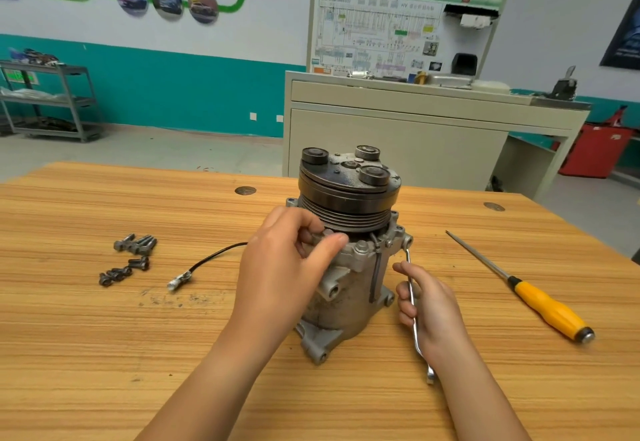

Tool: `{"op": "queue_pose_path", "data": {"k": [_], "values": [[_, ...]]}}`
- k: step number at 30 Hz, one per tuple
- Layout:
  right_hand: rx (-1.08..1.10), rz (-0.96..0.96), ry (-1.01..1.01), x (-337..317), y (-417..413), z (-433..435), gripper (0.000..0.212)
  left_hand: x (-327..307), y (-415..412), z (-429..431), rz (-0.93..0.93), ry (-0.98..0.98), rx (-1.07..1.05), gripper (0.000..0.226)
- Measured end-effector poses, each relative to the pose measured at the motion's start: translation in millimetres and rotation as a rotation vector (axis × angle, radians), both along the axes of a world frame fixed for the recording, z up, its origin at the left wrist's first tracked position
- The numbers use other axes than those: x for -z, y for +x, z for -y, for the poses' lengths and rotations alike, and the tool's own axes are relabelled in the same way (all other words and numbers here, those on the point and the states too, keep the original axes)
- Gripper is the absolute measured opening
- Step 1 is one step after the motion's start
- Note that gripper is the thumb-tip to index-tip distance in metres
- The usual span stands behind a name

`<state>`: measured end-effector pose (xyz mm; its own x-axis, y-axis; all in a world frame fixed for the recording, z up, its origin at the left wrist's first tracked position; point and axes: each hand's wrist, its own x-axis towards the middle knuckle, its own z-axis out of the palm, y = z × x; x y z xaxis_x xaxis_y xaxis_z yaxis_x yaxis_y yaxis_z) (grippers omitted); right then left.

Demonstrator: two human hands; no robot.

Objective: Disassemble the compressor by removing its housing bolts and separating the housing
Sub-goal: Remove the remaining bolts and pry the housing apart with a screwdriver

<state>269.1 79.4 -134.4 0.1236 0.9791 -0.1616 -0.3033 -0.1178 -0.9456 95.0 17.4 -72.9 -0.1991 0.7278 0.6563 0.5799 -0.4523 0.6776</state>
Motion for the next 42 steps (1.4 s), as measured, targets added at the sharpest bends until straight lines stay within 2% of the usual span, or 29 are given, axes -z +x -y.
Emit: {"op": "queue_pose_path", "data": {"k": [5, 8, 12, 16, 19, 25, 29, 33, 37, 40, 42], "values": [[-0.007, -0.015, -0.001, 1.8, 3.0, -2.1, 0.019, 5.2, -1.9, 2.8, 0.001, 0.024, 0.090, 0.008], [-0.029, -0.010, -0.008, 3.3, 2.4, -3.1, 0.022, 2.6, -7.0, 1.2, 0.019, 0.009, 0.105, 0.018], [-0.048, -0.005, -0.008, 4.2, 2.7, -3.4, 0.023, -0.9, -1.1, -0.8, 0.110, -0.020, 0.064, 0.018], [-0.051, -0.016, -0.002, 3.5, 2.9, -3.1, 0.024, 2.4, 1.0, 5.7, 0.058, 0.030, 0.080, 0.021], [-0.060, -0.008, -0.006, 4.2, 3.0, -2.4, 0.024, -0.2, 0.3, 2.5, 0.089, 0.023, 0.026, 0.028], [-0.062, -0.010, -0.008, 4.3, 2.6, -2.2, 0.024, 3.4, 9.8, 5.3, -0.019, 0.021, 0.005, 0.015], [-0.072, -0.011, -0.013, 4.5, 2.9, -2.1, 0.023, 6.6, 2.1, 8.9, -0.006, 0.030, 0.043, 0.021], [-0.060, -0.017, -0.018, 4.8, 4.8, -3.1, 0.021, 0.4, 3.8, 4.5, 0.013, 0.035, -0.010, 0.013], [-0.069, -0.013, -0.019, 4.2, 4.1, -3.4, 0.021, -0.5, 4.7, 5.2, 0.022, -0.008, -0.016, 0.017], [-0.076, -0.010, -0.021, 4.8, 4.1, -4.1, 0.021, 5.3, 8.1, 13.4, 0.017, -0.030, 0.047, 0.037], [-0.085, -0.007, -0.033, 5.3, 4.3, -3.9, 0.021, 8.4, 11.0, 15.3, 0.034, -0.033, 0.056, 0.035]]}}
